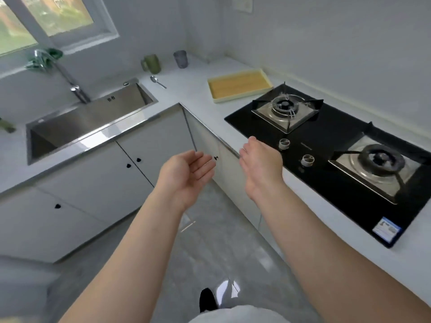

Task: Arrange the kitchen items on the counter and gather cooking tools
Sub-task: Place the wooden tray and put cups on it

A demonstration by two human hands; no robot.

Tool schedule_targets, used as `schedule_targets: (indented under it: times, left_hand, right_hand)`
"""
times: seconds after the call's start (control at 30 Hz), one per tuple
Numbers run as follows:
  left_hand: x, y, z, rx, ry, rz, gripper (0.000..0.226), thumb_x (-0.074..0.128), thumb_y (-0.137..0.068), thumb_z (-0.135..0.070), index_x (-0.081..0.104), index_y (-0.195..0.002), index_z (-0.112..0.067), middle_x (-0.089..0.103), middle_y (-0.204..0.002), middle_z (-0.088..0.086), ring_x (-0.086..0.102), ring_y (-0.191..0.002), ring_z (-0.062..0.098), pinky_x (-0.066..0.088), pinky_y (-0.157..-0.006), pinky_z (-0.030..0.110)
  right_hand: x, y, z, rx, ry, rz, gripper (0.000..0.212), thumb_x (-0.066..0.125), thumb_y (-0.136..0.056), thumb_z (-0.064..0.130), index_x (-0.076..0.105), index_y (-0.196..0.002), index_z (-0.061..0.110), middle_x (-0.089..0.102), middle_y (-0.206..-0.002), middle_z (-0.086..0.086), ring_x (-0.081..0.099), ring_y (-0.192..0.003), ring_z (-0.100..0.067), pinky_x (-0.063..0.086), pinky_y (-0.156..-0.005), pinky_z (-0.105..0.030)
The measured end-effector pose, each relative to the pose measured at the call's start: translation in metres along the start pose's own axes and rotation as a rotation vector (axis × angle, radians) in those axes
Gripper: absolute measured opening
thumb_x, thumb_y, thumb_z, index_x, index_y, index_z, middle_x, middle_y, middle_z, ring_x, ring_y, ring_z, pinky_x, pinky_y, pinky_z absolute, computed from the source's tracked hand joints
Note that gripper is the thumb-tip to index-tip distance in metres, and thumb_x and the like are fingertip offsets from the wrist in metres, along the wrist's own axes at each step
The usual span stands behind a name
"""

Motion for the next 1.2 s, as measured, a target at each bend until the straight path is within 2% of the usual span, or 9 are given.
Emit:
schedule_targets:
  times: [0.07,0.1,0.13,0.17,0.3,0.5,0.6,0.7,1.2]
  left_hand:
    - [-0.043,-0.022,-0.025,-0.026,0.021,-0.016,0.026,0.044,-0.103,-0.019,0.060,-0.113,-0.002,0.070,-0.116,0.019,0.069,-0.104,0.031,0.052,-0.095,0.042]
    - [-0.060,-0.032,-0.038,-0.021,0.019,-0.031,0.026,0.043,-0.103,-0.020,0.060,-0.113,-0.002,0.070,-0.116,0.018,0.069,-0.104,0.031,0.051,-0.097,0.042]
    - [-0.079,-0.045,-0.053,-0.016,0.025,-0.042,0.027,0.043,-0.103,-0.020,0.060,-0.113,-0.002,0.070,-0.116,0.018,0.069,-0.104,0.031,0.050,-0.099,0.042]
    - [-0.092,-0.054,-0.064,-0.018,0.041,-0.058,0.027,0.042,-0.103,-0.020,0.060,-0.113,-0.003,0.069,-0.116,0.018,0.068,-0.103,0.030,0.050,-0.100,0.042]
    - [-0.116,-0.095,-0.096,-0.063,0.063,-0.049,0.029,0.041,-0.104,-0.020,0.060,-0.115,-0.001,0.069,-0.119,0.018,0.068,-0.105,0.031,0.050,-0.098,0.041]
    - [-0.099,-0.174,-0.137,-0.098,0.057,-0.004,0.032,0.041,-0.104,-0.019,0.059,-0.121,0.001,0.069,-0.119,0.017,0.067,-0.106,0.032,0.051,-0.095,0.040]
    - [-0.080,-0.225,-0.156,-0.098,0.006,0.005,0.031,0.042,-0.104,-0.020,0.060,-0.119,0.000,0.070,-0.118,0.016,0.068,-0.106,0.030,0.053,-0.092,0.039]
    - [-0.063,-0.276,-0.179,-0.068,-0.063,-0.016,0.030,0.044,-0.103,-0.019,0.061,-0.119,-0.001,0.072,-0.113,0.014,0.071,-0.099,0.028,0.056,-0.086,0.037]
    - [0.077,-0.517,-0.272,-0.190,-0.219,0.053,0.026,0.046,-0.103,-0.017,0.061,-0.114,0.001,0.072,-0.110,0.017,0.071,-0.098,0.032,0.055,-0.088,0.041]
  right_hand:
    - [0.038,-0.010,-0.023,0.015,0.003,-0.017,0.029,0.049,-0.087,0.016,0.047,-0.058,0.013,0.030,-0.076,0.008,0.045,-0.064,-0.010,0.040,-0.099,-0.039]
    - [0.057,-0.010,-0.029,0.016,0.023,-0.015,0.028,0.049,-0.086,0.014,0.049,-0.059,0.010,0.065,-0.079,-0.027,0.053,-0.100,-0.009,0.042,-0.099,-0.042]
    - [0.083,-0.015,-0.041,0.028,0.021,-0.010,0.030,0.048,-0.087,0.012,0.044,-0.057,0.014,0.043,-0.055,-0.009,0.023,-0.081,-0.020,0.017,-0.075,-0.040]
    - [0.101,-0.019,-0.049,0.035,0.014,-0.008,0.031,0.048,-0.087,0.011,0.040,-0.058,0.019,0.040,-0.058,-0.004,0.025,-0.076,-0.020,0.045,-0.079,-0.023]
    - [0.145,-0.043,-0.065,0.072,0.040,-0.039,0.020,0.051,-0.097,0.014,0.064,-0.085,0.004,0.069,-0.112,-0.014,0.065,-0.095,-0.019,0.054,-0.091,-0.031]
    - [0.187,-0.112,-0.052,0.063,0.081,-0.096,0.048,0.047,-0.093,0.009,0.029,-0.129,-0.017,0.035,-0.133,-0.034,0.033,-0.128,-0.047,0.029,-0.108,-0.063]
    - [0.206,-0.164,-0.048,0.098,0.041,-0.121,0.039,0.048,-0.095,0.010,0.047,-0.119,-0.022,0.049,-0.130,-0.038,0.049,-0.120,-0.053,0.040,-0.108,-0.056]
    - [0.234,-0.226,-0.044,0.115,-0.061,-0.093,0.015,0.049,-0.099,0.015,0.059,-0.104,0.005,0.068,-0.109,-0.013,0.070,-0.098,-0.025,0.056,-0.089,-0.032]
    - [0.249,-0.474,0.000,0.267,0.124,-0.359,0.020,0.047,-0.100,0.020,0.059,-0.095,0.005,0.063,-0.085,-0.010,0.064,-0.072,-0.022,0.060,-0.082,-0.035]
Point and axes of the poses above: each hand's wrist, its own y-axis away from the middle knuckle, its own x-axis out of the palm, z = x × y, the point moved 10 cm from there along -y, towards the middle knuckle
